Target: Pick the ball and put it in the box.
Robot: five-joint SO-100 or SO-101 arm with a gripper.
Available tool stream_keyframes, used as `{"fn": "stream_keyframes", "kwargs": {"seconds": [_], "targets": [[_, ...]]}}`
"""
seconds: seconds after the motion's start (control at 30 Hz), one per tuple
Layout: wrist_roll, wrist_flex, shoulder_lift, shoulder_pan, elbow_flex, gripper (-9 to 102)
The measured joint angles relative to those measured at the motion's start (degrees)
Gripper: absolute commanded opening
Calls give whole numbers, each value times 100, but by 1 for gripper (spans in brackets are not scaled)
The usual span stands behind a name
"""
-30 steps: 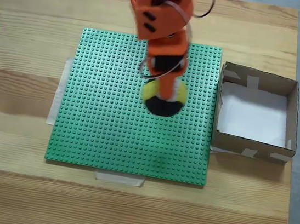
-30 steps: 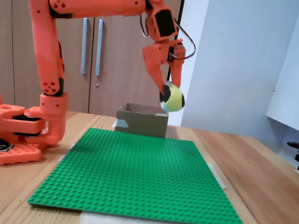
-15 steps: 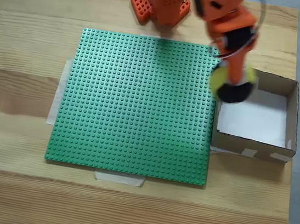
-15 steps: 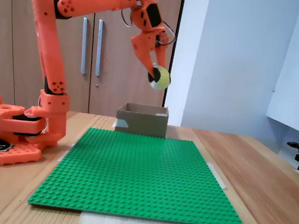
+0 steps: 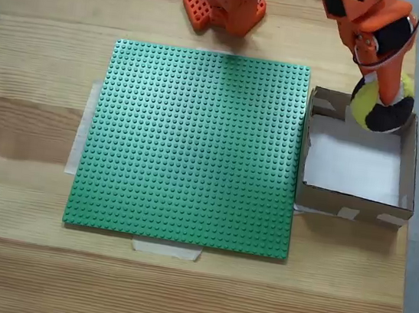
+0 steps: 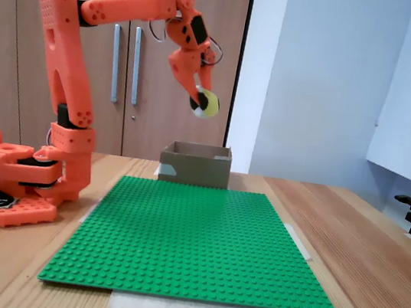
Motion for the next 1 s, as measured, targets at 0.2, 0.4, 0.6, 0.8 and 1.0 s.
{"fn": "stream_keyframes", "kwargs": {"seconds": [0.2,0.4,0.6,0.8,1.0], "targets": [[88,-158,-360,0,9,-1],[114,-220,-712,-9,9,-1],[105,-369,-888,18,316,-1],[-18,-703,-896,123,791,-1],[-44,-940,-896,141,1090,-1]]}}
